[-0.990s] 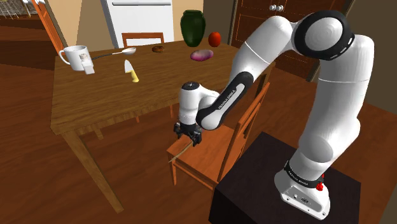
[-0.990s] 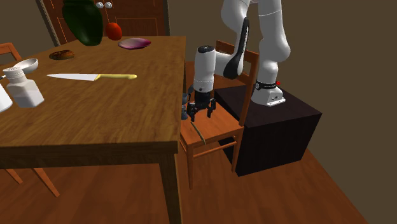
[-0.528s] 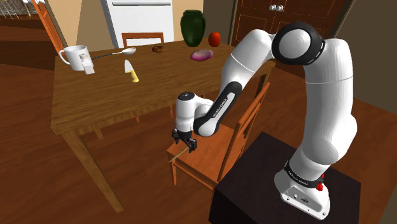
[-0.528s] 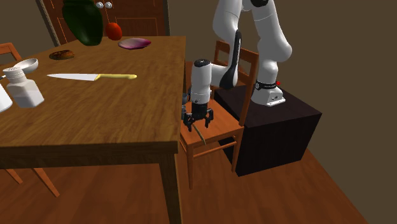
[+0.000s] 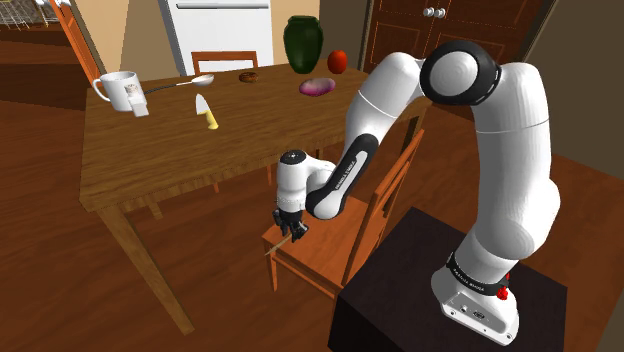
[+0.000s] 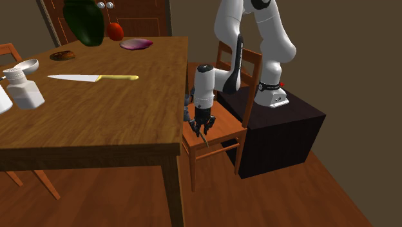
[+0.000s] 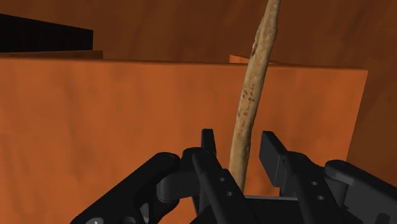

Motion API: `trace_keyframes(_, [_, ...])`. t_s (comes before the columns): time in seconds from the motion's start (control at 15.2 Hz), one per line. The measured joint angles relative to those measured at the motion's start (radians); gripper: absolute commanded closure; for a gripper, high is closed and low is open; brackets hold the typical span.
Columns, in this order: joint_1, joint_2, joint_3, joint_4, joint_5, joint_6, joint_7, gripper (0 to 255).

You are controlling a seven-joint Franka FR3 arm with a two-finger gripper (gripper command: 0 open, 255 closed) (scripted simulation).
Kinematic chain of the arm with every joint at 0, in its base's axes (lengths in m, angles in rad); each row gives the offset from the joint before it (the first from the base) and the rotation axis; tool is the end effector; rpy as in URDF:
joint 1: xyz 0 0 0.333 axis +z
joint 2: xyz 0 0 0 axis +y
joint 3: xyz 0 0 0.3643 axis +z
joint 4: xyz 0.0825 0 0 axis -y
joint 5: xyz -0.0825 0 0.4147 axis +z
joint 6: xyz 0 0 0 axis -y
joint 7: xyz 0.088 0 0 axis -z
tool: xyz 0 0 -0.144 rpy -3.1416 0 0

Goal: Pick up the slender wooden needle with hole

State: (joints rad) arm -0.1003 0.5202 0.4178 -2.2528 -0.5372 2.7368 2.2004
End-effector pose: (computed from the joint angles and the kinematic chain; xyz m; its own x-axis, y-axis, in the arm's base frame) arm 0.5324 0.2021 0.1308 0.1277 -0.9918 -0.0072 -0.9905 -0.1272 -0.0521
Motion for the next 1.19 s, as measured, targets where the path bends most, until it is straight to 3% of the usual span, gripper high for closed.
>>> trace_keyframes(0.53, [-0.010,-0.009,0.011,0.001,0.011,-0.008,-0.009,255])
trace_keyframes(1.19, [-0.090,-0.131,0.112,-0.031,0.123,-0.092,-0.091,255])
